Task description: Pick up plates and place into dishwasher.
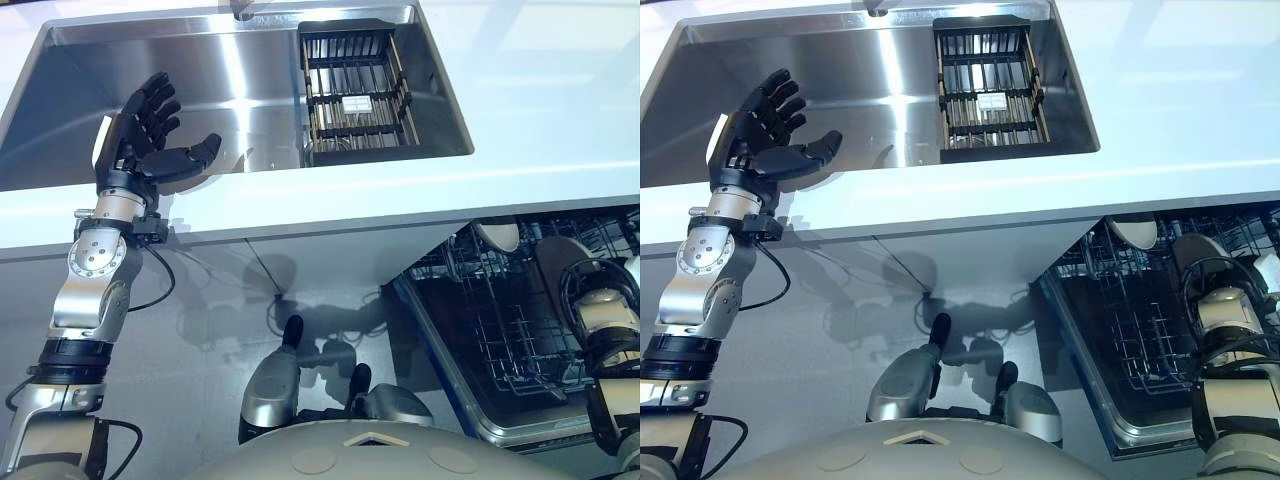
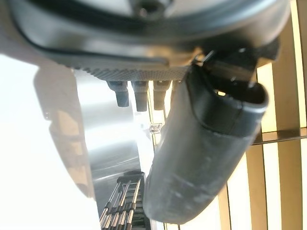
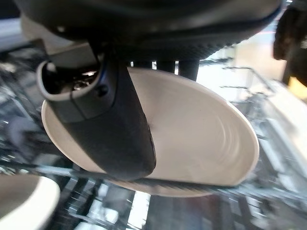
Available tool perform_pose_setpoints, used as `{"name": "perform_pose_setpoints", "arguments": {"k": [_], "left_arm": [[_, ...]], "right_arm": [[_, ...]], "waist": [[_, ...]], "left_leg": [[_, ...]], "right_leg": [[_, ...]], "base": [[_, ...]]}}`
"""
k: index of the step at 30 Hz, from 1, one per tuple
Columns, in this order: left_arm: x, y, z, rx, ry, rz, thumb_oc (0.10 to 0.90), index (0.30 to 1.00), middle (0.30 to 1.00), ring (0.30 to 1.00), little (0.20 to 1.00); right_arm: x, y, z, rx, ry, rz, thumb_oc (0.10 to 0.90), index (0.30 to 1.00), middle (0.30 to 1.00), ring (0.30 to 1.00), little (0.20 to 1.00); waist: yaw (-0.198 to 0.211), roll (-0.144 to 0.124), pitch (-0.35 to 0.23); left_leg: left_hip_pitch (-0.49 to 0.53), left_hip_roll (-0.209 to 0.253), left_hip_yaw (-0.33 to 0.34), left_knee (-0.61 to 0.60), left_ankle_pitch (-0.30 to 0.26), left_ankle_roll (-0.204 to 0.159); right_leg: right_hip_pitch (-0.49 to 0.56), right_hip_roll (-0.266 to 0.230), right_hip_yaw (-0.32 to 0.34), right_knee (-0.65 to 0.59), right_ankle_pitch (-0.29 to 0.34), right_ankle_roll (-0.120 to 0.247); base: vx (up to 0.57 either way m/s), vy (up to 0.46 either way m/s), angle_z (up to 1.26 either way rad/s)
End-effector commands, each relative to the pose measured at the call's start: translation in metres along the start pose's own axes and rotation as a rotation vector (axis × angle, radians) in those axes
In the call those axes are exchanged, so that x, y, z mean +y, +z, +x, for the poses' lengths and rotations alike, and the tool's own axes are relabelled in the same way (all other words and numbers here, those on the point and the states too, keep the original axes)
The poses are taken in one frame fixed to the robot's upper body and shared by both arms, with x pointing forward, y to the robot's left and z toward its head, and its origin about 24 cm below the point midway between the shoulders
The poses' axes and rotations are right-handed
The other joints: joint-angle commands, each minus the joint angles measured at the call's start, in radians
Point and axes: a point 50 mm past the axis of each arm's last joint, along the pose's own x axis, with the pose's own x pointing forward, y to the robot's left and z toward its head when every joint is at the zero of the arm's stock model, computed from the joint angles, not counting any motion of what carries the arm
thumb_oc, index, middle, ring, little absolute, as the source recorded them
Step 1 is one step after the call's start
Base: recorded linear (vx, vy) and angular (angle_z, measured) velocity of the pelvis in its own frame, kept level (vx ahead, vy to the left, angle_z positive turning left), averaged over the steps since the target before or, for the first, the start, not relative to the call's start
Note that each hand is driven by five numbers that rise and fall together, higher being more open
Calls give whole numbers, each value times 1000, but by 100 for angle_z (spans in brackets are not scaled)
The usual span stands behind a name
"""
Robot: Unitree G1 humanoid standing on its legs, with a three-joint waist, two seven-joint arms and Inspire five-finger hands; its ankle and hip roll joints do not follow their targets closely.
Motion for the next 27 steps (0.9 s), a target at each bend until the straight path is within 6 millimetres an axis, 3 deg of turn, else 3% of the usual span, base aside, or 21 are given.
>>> {"name": "perform_pose_setpoints", "arguments": {"k": [1,11,27], "left_arm": [[-15,49,9,-216,-100,12,800,900,900,900,900],[-15,43,4,-206,-94,0,800,900,900,900,900],[-5,26,-5,-184,19,-46,800,900,900,900,900]], "right_arm": [[-7,32,-3,-129,-6,-52,800,900,900,900,900],[-23,53,-14,-275,-182,62,800,900,900,900,900],[-89,95,-45,-594,-397,306,800,900,900,900,900]], "waist": [[1,17,-89],[-24,6,-115],[-100,-7,-189]], "left_leg": [[-10,11,58,62,-118,-29],[24,10,90,37,-126,-16],[84,2,168,-11,-147,8]], "right_leg": [[-112,54,1,209,-113,-34],[-98,58,29,177,-98,-23],[-110,50,87,149,-79,4]], "base": [[0,0,0],[-22,16,-9],[-68,64,-18]]}}
